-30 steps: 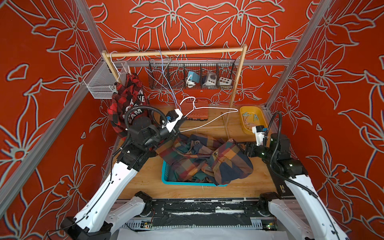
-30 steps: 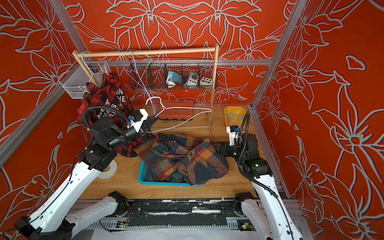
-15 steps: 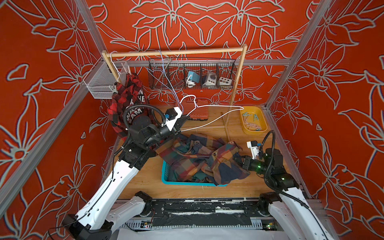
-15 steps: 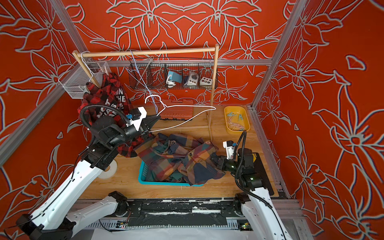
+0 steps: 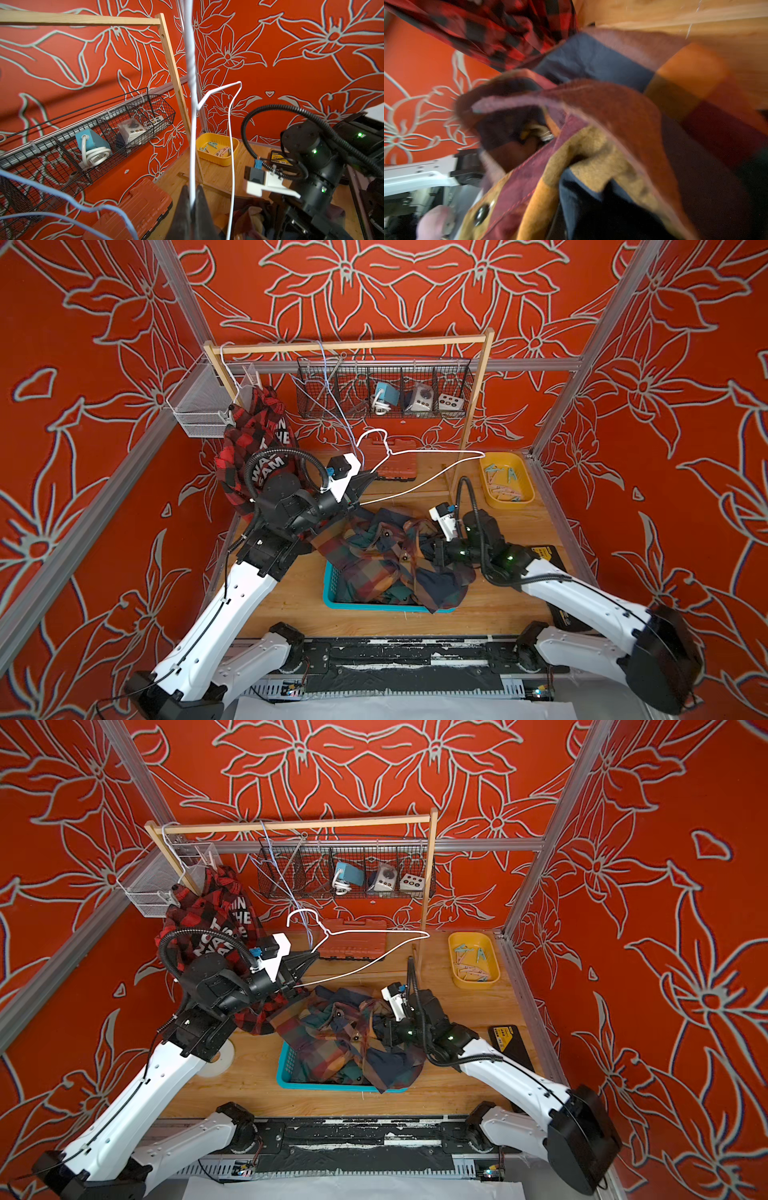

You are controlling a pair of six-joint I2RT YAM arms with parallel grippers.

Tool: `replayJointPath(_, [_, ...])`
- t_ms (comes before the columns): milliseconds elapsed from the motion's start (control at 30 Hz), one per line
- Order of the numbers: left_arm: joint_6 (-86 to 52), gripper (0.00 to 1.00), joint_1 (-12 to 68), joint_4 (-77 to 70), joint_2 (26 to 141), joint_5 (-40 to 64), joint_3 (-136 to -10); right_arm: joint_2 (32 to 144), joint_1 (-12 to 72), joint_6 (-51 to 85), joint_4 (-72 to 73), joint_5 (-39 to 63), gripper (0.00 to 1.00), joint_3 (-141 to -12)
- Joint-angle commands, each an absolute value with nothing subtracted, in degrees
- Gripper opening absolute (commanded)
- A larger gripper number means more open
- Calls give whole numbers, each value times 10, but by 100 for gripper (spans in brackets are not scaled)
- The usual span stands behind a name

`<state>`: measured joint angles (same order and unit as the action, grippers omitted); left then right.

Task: Remove the clothespins securing long-sleeve shirts to the hanger
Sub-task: Adjust the long-sleeve shirt at the bin.

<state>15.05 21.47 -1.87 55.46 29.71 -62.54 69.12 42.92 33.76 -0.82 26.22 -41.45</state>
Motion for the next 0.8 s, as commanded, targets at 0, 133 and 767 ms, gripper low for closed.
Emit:
replayJointPath(0, [139, 0, 204, -45, 548, 316, -622, 771, 463, 335, 27, 184, 0, -442])
replayJointPath(133, [139, 0, 194, -38, 550, 330, -622, 850, 472, 363, 88, 186, 0, -416])
replayJointPath(767, [224, 0, 152, 120, 672, 473, -730, 348, 433, 63, -318, 88, 64, -540])
